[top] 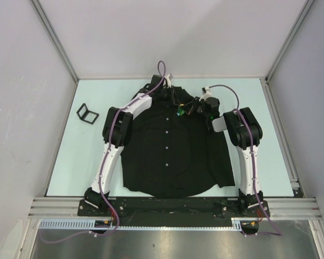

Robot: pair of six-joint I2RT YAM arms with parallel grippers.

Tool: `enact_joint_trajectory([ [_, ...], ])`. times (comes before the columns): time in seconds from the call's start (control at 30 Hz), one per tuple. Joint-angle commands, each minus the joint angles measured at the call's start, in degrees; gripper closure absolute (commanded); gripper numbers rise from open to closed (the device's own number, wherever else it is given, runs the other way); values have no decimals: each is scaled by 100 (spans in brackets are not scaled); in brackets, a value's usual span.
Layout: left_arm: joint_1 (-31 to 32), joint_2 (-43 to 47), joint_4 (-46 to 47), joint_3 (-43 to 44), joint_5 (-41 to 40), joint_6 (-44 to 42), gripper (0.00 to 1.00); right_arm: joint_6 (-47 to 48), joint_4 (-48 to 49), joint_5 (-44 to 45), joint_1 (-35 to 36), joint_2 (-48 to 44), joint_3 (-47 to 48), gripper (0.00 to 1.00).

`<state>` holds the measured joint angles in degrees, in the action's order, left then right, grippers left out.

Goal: Remove the brooch from the garment

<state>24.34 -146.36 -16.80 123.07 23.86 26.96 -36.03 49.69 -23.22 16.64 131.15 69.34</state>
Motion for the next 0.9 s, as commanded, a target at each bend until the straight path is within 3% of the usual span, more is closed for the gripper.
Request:
enact_joint_trajectory([
  [0.0, -26, 748, 598, -606, -329, -59, 73, -9, 305, -51, 76, -292, -8, 100],
  [0.17, -34, 1320, 1151, -1398, -355, -138, 65, 210, -108, 291, 67, -450, -26, 100],
  [0.33, -52, 1698, 1618, -1953, -390, -139, 50, 404, -460, 590, 85, -599, -35, 100],
  [0.6, -61, 1366, 1346, -1805, -329, 142, 62, 1475, -1198, 1547, 278, -1083, -26, 100],
  [0.87, -192, 768, 916, -1321, -153, 582, 66, 2942, -2182, 3331, 919, -1329, 280, 100],
])
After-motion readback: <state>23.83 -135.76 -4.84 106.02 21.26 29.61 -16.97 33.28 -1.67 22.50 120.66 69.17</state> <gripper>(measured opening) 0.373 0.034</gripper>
